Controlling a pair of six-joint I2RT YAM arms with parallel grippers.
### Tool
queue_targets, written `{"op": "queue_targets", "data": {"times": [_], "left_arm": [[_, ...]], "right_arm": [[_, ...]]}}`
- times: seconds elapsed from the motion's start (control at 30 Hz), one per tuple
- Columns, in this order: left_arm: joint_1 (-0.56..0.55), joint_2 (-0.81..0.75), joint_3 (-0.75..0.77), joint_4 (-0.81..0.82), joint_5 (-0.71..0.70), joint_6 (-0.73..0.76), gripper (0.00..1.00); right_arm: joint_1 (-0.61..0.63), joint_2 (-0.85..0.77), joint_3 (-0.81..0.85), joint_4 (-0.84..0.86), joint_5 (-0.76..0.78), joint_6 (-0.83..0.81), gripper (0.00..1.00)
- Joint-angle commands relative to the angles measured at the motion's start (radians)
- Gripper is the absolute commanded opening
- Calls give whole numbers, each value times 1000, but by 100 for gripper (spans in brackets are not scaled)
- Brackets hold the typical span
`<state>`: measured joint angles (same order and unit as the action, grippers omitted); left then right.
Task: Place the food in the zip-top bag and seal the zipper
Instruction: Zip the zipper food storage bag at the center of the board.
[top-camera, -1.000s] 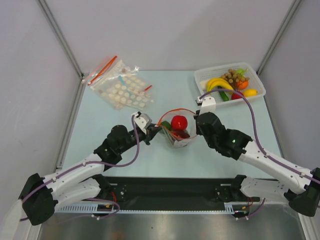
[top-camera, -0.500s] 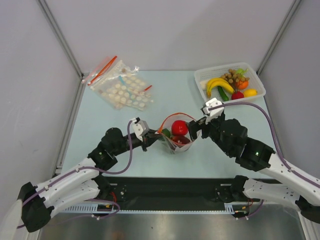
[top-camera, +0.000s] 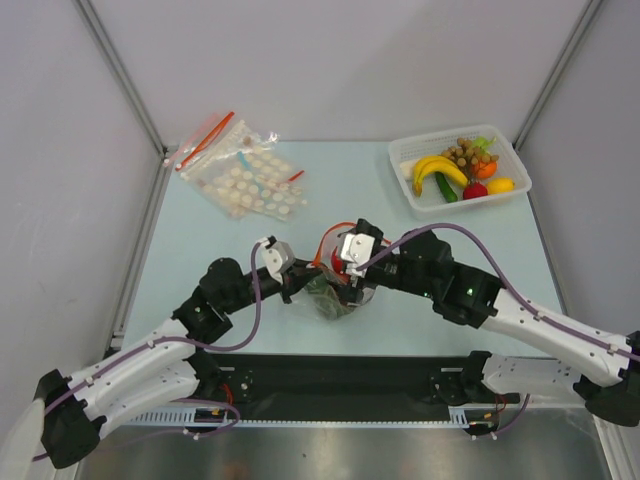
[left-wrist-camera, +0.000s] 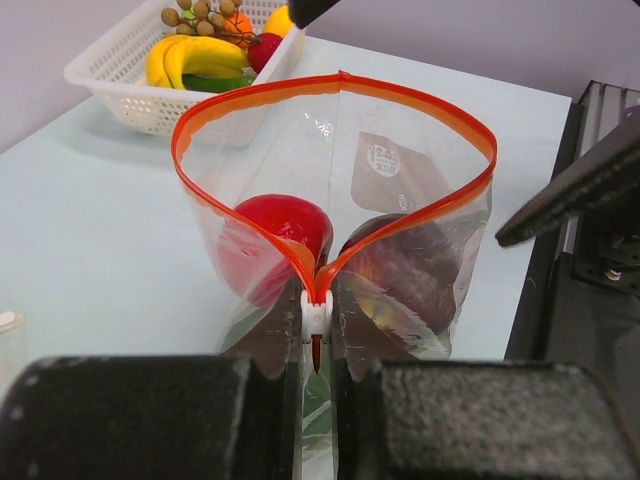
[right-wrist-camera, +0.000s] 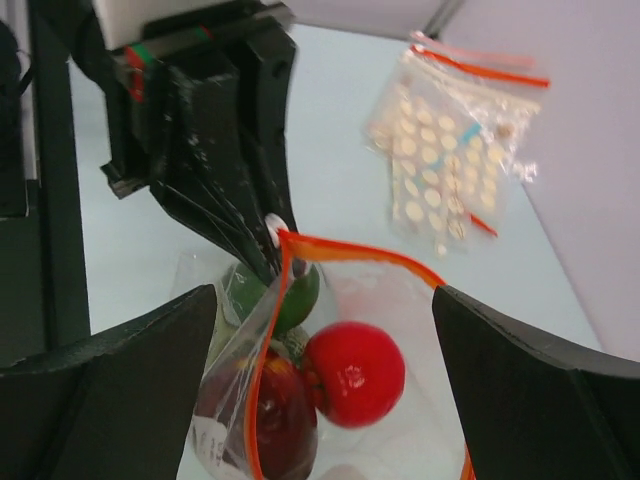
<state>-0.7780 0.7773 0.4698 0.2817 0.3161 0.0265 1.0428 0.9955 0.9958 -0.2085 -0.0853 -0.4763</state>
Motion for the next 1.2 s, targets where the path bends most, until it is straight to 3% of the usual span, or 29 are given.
{"op": "queue_targets", "data": {"times": [0.0,0.27,0.57,0.83,0.9,1.17], "left_arm": [[3,-30,-13,22,-11,12,0],[-3,-73,-28,-19,-45,38,0],[-29,-61,-7,-62,-48,65,0],[-47,-59,3,-82,-83,76,0],[-50,-59,4,-88,-87,79,0],[-56,-69,13,-119,-150,78,0]], "right_arm": [[-1,55,84,-18,-152,-166,95],[-119,222,285,-256,-400,-341,81],[-213,339,343,-361,-651,-485,79],[-201,426,451,-459,-689,-521,77],[-201,448,464,-473,-677,-530,73],[-193,414,486,-482,-699,-499,73]]}}
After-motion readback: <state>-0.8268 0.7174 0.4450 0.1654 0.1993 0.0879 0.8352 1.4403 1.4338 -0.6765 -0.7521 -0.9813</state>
